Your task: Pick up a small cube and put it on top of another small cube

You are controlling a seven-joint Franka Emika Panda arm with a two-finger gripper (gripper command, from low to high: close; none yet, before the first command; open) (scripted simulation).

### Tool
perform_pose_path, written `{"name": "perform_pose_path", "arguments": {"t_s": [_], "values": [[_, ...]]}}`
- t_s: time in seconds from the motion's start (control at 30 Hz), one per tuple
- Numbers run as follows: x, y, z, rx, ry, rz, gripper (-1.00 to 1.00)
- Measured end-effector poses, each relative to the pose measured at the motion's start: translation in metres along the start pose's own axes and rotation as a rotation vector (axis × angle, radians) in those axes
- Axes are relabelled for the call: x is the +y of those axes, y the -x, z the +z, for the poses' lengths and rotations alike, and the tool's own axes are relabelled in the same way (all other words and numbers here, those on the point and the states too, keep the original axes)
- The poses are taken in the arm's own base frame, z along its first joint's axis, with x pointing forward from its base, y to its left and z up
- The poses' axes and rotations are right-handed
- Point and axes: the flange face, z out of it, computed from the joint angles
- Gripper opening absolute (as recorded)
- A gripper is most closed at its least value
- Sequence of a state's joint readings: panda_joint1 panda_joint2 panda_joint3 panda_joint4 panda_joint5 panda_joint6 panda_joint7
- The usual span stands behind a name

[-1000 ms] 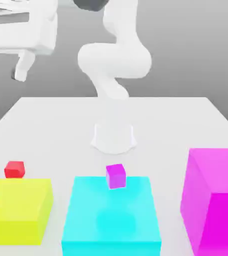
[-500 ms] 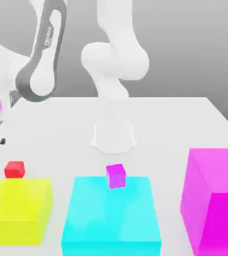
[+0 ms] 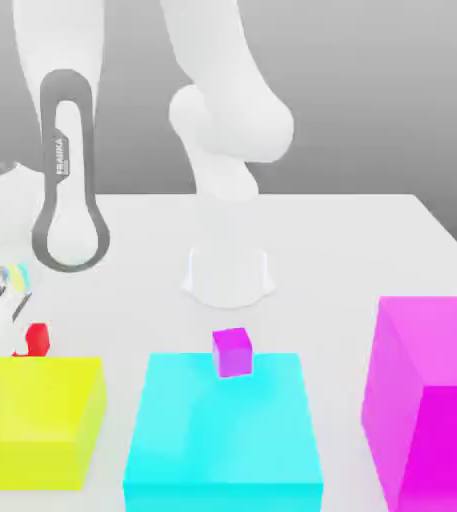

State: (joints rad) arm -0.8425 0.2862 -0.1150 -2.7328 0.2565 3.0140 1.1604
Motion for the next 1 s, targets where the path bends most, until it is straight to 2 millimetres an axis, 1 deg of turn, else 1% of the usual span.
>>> {"name": "perform_pose_path", "arguments": {"t_s": [0.17, 0.2, 0.23, 0.3, 0.33, 0.47, 0.6, 0.7, 0.77, 0.9, 0.93, 1.0], "values": [[0.000, 0.000, -0.045, -0.001, 0.000, -0.001, -1.00], [-0.001, 0.007, -0.054, -0.002, -0.001, 0.002, -1.00], [-0.003, 0.026, -0.062, -0.005, -0.002, -0.008, -1.00], [-0.003, 0.057, -0.077, -0.011, -0.003, 0.011, -1.00], [-0.002, 0.077, -0.084, -0.014, -0.003, 0.011, -1.00], [0.011, 0.139, -0.111, -0.022, -0.002, 0.063, -1.00], [0.039, 0.202, -0.134, -0.024, 0.001, 0.098, -1.00], [0.068, 0.243, -0.149, -0.021, 0.004, 0.123, -1.00], [0.090, 0.268, -0.158, -0.017, 0.004, 0.140, -1.00], [0.140, 0.307, -0.173, -0.006, 0.001, 0.176, -1.00], [0.147, 0.312, -0.171, -0.003, 0.000, 0.181, -1.00], [0.152, 0.316, -0.156, 0.000, -0.002, 0.187, -1.00]]}}
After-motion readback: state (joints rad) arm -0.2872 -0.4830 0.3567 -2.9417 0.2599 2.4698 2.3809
